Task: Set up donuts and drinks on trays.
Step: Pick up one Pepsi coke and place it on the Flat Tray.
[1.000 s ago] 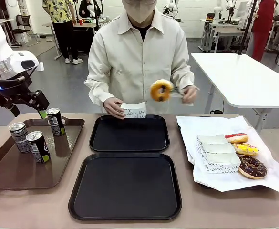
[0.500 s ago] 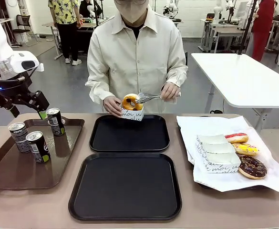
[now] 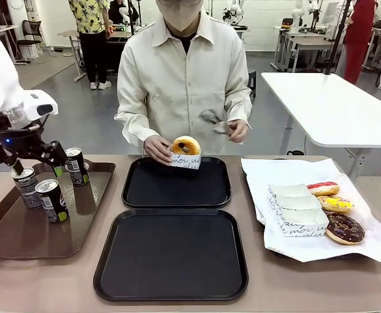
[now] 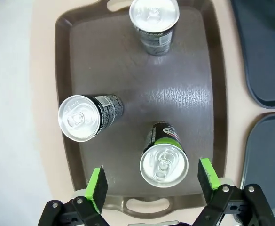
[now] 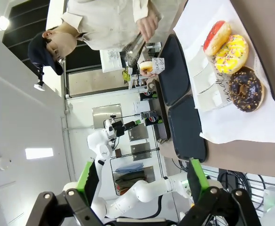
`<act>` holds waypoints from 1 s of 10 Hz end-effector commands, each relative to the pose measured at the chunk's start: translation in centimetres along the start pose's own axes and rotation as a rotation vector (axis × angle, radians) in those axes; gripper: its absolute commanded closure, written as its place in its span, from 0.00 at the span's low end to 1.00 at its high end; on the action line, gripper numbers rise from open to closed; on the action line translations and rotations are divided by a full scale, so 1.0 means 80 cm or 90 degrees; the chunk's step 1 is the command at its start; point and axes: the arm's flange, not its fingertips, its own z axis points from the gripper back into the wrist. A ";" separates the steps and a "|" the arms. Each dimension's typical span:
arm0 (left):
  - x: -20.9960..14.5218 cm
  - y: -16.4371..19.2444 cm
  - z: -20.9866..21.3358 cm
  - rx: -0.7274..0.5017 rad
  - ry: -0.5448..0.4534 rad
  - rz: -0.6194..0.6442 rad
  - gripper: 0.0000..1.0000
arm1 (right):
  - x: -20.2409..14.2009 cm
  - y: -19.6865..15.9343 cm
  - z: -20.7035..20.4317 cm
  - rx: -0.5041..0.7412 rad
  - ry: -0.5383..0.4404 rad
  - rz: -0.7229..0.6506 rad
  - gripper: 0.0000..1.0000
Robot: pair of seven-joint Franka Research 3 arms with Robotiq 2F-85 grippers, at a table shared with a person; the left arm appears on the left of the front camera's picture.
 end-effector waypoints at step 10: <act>0.017 -0.005 -0.056 -0.039 0.087 0.095 0.00 | -0.001 0.000 0.000 0.005 0.003 -0.001 0.00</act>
